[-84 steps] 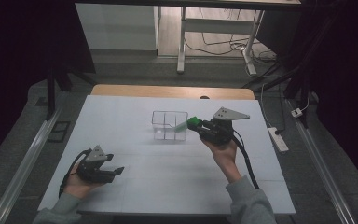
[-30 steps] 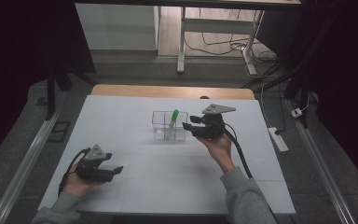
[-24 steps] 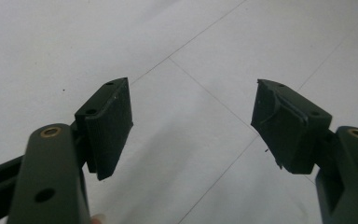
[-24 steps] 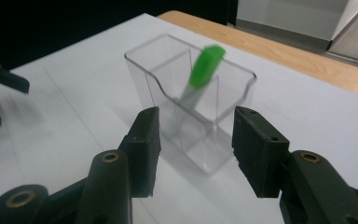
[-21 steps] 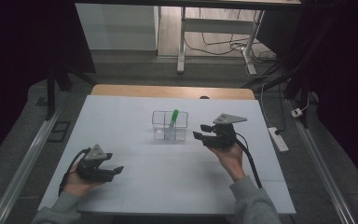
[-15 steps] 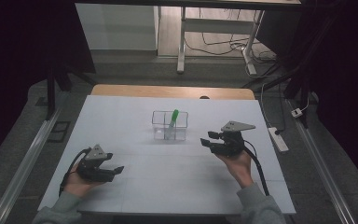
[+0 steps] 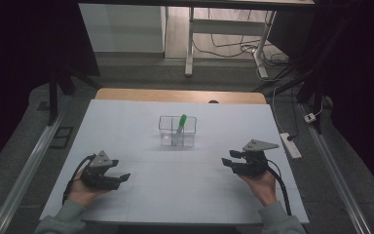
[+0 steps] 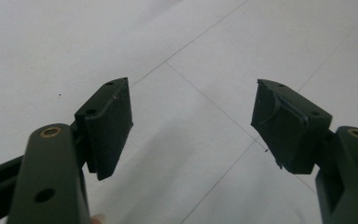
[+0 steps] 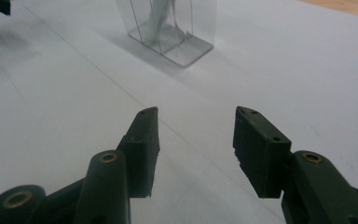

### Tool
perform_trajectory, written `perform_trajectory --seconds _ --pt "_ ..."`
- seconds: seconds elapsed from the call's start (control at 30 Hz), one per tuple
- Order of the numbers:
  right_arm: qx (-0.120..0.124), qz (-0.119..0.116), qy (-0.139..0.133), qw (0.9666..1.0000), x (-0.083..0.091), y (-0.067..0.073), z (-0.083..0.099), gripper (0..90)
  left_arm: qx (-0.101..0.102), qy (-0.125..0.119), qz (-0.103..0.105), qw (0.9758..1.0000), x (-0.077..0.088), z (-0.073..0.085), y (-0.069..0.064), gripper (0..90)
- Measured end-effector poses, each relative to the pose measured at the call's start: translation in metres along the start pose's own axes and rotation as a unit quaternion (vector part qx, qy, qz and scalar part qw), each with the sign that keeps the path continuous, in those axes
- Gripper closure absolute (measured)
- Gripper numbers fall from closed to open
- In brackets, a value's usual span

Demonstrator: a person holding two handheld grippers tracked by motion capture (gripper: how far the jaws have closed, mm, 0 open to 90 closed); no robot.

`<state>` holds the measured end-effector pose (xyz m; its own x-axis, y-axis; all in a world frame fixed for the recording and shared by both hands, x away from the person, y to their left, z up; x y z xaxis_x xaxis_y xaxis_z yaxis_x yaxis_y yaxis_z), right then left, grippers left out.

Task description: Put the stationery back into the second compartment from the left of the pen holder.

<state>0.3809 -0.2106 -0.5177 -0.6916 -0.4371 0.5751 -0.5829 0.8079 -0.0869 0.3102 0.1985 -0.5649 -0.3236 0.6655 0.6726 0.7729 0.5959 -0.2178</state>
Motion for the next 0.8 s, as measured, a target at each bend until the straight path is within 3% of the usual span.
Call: perform_trajectory --seconds 0.3,0.67,0.8 --pt "-0.004 0.001 0.011 0.9999 0.006 -0.009 0.019 49.3 0.003 -0.001 0.0 1.0 -0.001 0.0 0.001 28.5" --pt "-0.005 0.002 0.018 0.9998 0.011 -0.014 0.029 48.9 0.003 -0.003 0.001 1.0 0.0 -0.001 0.001 29.0" --pt "-0.001 0.004 0.018 0.9998 0.011 -0.015 0.03 48.8 0.007 -0.017 0.012 0.9998 0.001 -0.004 -0.001 29.0"
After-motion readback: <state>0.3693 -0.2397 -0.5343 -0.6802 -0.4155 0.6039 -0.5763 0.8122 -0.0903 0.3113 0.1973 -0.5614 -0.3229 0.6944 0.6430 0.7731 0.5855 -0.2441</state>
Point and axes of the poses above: each handheld gripper's, and its own axes: x roughly backward along the jaws, z roughly out of its underside, y roughly to its left, the point moved 7 cm from there along -x, roughly forward along the jaws, and after that the axes turned 15 degrees about z, right-handed, at the moved point
